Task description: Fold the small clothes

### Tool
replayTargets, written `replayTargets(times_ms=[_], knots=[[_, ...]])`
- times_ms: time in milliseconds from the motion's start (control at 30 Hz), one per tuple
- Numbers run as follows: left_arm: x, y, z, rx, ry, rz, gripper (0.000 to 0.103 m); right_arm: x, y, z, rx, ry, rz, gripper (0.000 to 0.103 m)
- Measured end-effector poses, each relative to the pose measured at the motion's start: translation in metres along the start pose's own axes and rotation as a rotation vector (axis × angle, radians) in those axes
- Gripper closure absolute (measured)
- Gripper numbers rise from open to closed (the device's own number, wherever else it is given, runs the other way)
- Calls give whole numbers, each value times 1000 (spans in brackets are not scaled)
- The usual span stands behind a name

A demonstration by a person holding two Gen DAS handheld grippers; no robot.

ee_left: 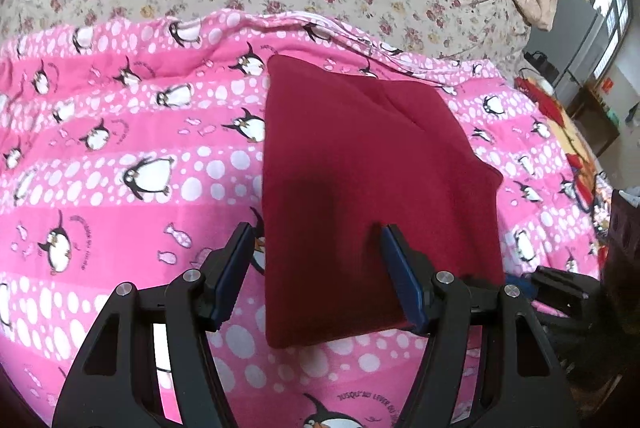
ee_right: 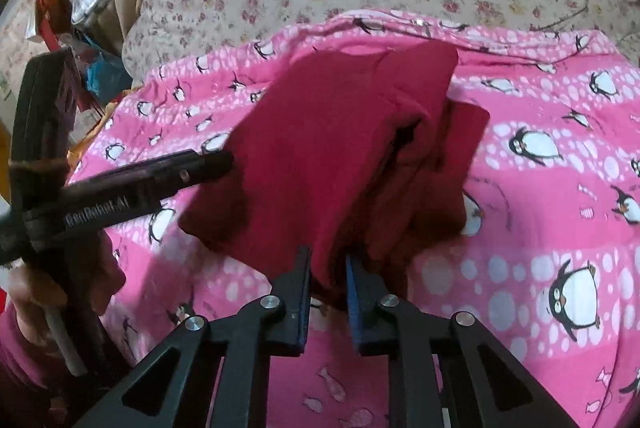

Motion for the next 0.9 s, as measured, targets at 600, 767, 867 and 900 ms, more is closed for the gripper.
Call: replayTargets(times_ms=[600,767,867,900], knots=[[-8,46,-17,238,-226,-127,22,-59,56,72,10,283,32,9],[-2,67,-13,284,-209,-186,20,-57,73,77,-17,302,55,4],[-4,73,-9,294,-192,-185,17,-59,79,77,-39,284,63,3],[-4,74,-8,295,-188,-185,17,-59,79,78,-49,280,68,3]])
Point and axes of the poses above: each gripper's, at about its wrist camera, not at the fingertips, and y roughly the way its jaws point, z to its right, x to its underside, the point moved 8 cm from there along y, roughly the way its jaws point, and after that the axes turned 11 degrees about z, right-handed, at the moved point
